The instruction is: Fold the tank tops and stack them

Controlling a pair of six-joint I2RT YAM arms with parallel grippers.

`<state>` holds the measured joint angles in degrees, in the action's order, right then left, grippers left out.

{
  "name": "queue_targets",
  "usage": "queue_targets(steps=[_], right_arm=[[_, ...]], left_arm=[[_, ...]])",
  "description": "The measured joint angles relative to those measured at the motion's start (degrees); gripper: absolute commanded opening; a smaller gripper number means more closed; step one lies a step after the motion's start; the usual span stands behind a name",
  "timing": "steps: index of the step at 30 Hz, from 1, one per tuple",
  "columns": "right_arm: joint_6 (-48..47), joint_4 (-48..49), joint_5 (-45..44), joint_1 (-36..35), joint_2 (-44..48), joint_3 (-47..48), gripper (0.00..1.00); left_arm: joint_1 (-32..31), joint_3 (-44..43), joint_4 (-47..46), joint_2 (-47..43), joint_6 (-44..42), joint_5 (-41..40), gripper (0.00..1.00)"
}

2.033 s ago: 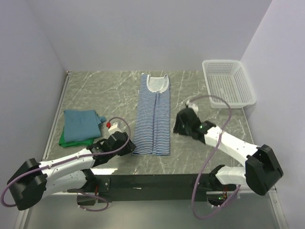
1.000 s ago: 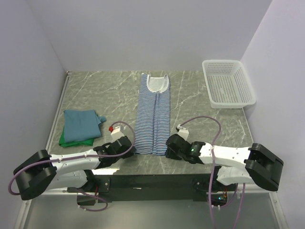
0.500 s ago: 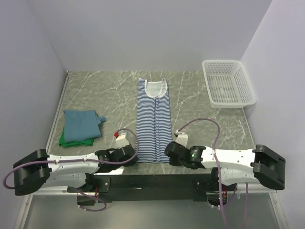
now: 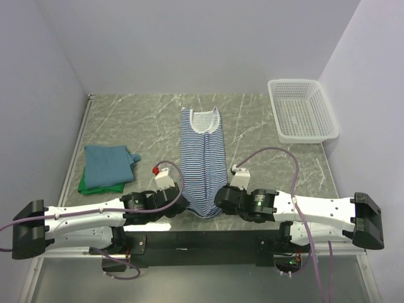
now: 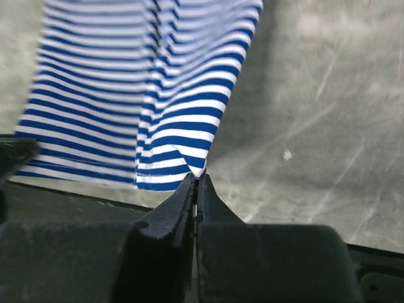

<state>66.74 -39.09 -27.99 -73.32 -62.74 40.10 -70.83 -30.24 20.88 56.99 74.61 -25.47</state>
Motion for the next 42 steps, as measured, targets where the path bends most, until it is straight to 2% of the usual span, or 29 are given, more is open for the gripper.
queue_targets(steps=[3,12,20,21,22,23,24,25,26,27,29,30,31,35,41,42], right_arm=[[-1.6,-0.2,-1.3,1.7,-0.7,3.1,0.00],[-11.2,4.2,-0.8,13.1,-5.9,6.6,0.00],[-21.6,10.8,3.8,26.4,-15.9,15.5,0.00],[-22.9,11.9,4.6,28.4,-17.7,17.1,0.01],[-24.1,12.7,5.8,30.5,-19.7,18.9,0.12],[-25.1,13.3,6.8,32.3,-22.1,21.0,0.18],[-26.0,13.9,7.4,33.7,-24.2,22.8,0.26],[-27.3,14.7,8.6,35.6,-26.9,25.0,0.41],[-28.2,15.3,9.8,37.0,-29.8,27.4,0.45],[-29.5,16.1,10.7,38.4,-32.6,29.7,0.49],[-31.5,17.5,13.2,40.8,-37.3,33.3,0.53],[-32.6,18.2,14.2,41.9,-39.3,34.8,0.53],[-33.4,18.7,15.2,42.9,-40.9,35.8,0.54],[-35.7,18.9,16.3,45.6,-42.1,36.3,0.55],[-35.8,19.6,16.2,43.7,-34.8,28.8,0.49],[-35.5,19.4,15.6,42.4,-33.0,26.8,0.47]], left_arm=[[2.9,-2.4,-0.5,0.4,-1.8,-0.1,0.00],[19.0,-6.4,-4.5,5.2,-11.0,3.7,0.01],[31.8,-17.3,-9.5,17.8,-18.7,9.9,0.01],[33.0,-18.8,-10.4,19.8,-19.6,10.7,0.05],[34.5,-20.6,-10.8,22.2,-20.5,11.6,0.07],[35.8,-22.6,-11.4,24.9,-21.4,12.6,0.09],[37.2,-24.8,-12.1,27.9,-22.1,13.5,0.23],[38.4,-27.1,-12.7,31.2,-23.2,14.3,0.29],[39.4,-29.0,-13.6,34.0,-23.6,15.1,0.32],[40.4,-30.9,-14.9,37.2,-24.3,16.0,0.42],[42.5,-33.8,-16.5,42.6,-25.4,17.9,0.49],[43.5,-35.1,-17.4,45.3,-26.0,18.8,0.69],[44.6,-36.8,-17.2,48.0,-26.9,19.6,0.72],[47.0,-38.5,-17.7,51.5,-27.4,20.7,0.75],[46.6,-30.4,-19.4,41.2,-26.4,21.0,0.62],[46.2,-28.9,-19.5,38.9,-26.1,21.1,0.56]])
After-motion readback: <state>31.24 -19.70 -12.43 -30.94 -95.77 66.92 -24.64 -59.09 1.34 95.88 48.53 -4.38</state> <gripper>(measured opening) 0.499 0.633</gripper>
